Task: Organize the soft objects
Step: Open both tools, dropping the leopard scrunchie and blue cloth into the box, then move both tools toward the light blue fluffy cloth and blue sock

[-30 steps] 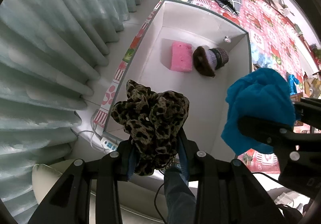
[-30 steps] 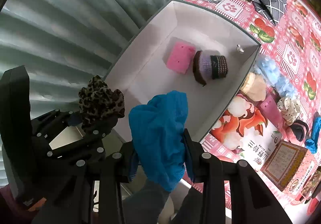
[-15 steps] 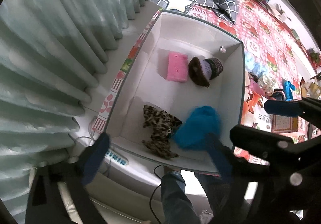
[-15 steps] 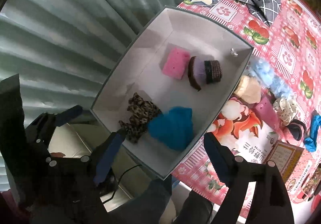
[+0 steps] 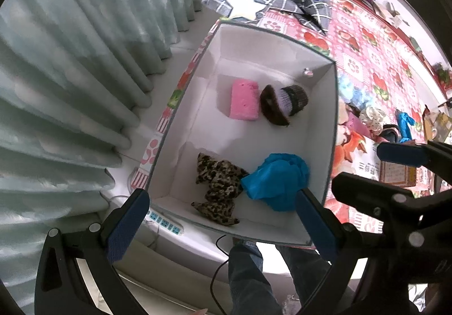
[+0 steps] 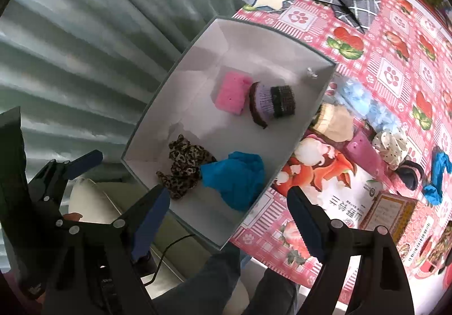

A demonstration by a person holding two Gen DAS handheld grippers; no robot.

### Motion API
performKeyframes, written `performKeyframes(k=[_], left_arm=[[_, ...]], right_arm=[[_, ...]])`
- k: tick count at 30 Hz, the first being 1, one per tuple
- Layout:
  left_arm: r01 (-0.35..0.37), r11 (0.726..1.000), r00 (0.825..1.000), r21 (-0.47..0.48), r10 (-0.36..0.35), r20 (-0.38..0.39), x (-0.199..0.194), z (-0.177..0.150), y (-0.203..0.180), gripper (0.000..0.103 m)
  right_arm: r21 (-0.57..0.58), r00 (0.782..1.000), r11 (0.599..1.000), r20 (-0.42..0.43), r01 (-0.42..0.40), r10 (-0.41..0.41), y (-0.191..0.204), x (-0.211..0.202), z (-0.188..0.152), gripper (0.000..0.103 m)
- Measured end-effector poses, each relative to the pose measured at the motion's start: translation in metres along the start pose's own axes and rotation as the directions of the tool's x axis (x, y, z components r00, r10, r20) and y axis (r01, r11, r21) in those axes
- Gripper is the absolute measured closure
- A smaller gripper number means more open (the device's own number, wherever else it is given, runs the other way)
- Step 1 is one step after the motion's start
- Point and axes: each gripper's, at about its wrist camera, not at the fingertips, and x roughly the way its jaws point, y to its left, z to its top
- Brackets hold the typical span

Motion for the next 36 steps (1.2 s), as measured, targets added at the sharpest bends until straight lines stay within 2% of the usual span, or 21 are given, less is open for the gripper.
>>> performKeyframes(k=[7, 12, 14, 19, 24, 26, 28, 30, 35, 36], left_arm=[[0.013, 0.996, 0.999, 0.092, -0.016, 0.029, -0.010, 0.020, -0.036, 0.000], [0.031, 0.979, 0.998, 0.202, -0.040, 0.042, -0.016, 0.038, -0.078, 0.000], [0.014, 0.965, 0.998, 0.260, -0.027, 0.050, -0.016, 0.046, -0.099, 0.000], [-0.040, 0.910, 0.997, 0.413, 0.008, 0.077, -0.011, 0.067, -0.152, 0.000], [-0.133, 0.844, 0.990, 0.520, 0.093, 0.103, 0.012, 0.092, -0.202, 0.000], [-0.161, 0.807, 0.987, 0.569, 0.126, 0.101, 0.027, 0.102, -0.220, 0.000], [-0.203, 0.759, 0.979, 0.619, 0.165, 0.118, 0.043, 0.109, -0.238, 0.000], [-0.241, 0.691, 0.969, 0.681, 0.208, 0.132, 0.064, 0.117, -0.257, 0.000], [-0.229, 0.572, 0.961, 0.788, 0.261, 0.090, 0.112, 0.133, -0.289, 0.000], [-0.226, 0.555, 0.958, 0.800, 0.277, 0.079, 0.121, 0.135, -0.293, 0.000]], right_arm=[[0.091, 0.999, 0.996, 0.051, -0.004, -0.001, -0.036, -0.028, -0.003, 0.017], [0.187, 0.996, 0.982, 0.092, -0.019, 0.002, -0.075, -0.057, -0.010, 0.017], [0.234, 0.993, 0.972, 0.116, -0.023, -0.005, -0.096, -0.072, -0.015, 0.017], [0.346, 0.985, 0.937, 0.170, -0.045, -0.015, -0.150, -0.106, -0.031, 0.017], [0.435, 0.971, 0.900, 0.200, 0.031, -0.130, -0.207, -0.133, -0.042, 0.017], [0.474, 0.971, 0.881, 0.208, 0.007, -0.120, -0.231, -0.138, -0.039, 0.017], [0.516, 0.971, 0.857, 0.206, -0.007, -0.117, -0.256, -0.139, -0.041, 0.017], [0.542, 0.972, 0.840, 0.203, -0.012, -0.117, -0.274, -0.138, -0.045, 0.017], [0.594, 0.978, 0.804, 0.184, -0.032, -0.097, -0.316, -0.130, -0.055, 0.017], [0.606, 0.980, 0.795, 0.179, -0.039, -0.089, -0.325, -0.127, -0.057, 0.017]])
